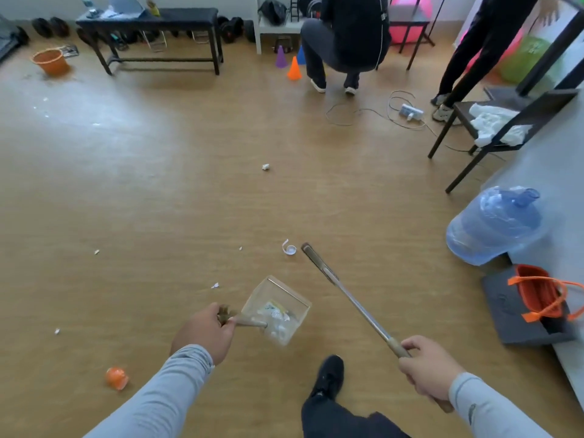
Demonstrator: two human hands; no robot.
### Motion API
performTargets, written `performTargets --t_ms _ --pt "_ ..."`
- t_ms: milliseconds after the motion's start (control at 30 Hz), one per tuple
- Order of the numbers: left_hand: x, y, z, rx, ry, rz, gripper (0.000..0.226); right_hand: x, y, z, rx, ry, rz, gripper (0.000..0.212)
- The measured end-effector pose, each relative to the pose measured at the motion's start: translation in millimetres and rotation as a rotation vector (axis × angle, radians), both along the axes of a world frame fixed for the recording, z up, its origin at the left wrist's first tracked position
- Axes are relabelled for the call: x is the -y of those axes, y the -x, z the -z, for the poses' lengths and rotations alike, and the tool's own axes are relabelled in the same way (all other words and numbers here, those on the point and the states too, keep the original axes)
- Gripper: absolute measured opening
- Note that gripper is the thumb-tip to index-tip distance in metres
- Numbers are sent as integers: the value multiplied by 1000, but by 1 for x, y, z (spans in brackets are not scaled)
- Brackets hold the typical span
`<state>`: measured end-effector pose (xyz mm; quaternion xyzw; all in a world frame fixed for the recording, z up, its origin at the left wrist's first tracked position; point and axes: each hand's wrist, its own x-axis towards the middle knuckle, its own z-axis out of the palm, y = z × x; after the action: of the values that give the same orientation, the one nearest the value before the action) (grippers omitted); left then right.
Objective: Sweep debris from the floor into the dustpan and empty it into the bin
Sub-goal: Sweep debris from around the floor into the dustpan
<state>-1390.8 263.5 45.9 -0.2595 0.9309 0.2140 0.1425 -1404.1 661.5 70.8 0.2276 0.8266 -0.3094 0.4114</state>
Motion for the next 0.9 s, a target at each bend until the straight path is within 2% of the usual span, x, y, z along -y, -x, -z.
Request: performTargets --t_ms 167,333,500,600,767,900 --pt "1 54 9 20 5 -25 27 10 76 2 58 -5 16 33" --pt "18 111 35 68 -14 -48 26 40 139 12 38 6 50 33" --pt "43 183 71 92 -48 -39 25 94 196 34 41 -17 73 50" --pt "58 221 93 120 -56 -17 26 129 237 48 39 -51 64 51" --pt "65 279 117 101 -101 -20 16 186 293 87 84 -143 -55 41" --pt "50 303 114 133 -120 25 9 212 295 87 214 -206 -182 43"
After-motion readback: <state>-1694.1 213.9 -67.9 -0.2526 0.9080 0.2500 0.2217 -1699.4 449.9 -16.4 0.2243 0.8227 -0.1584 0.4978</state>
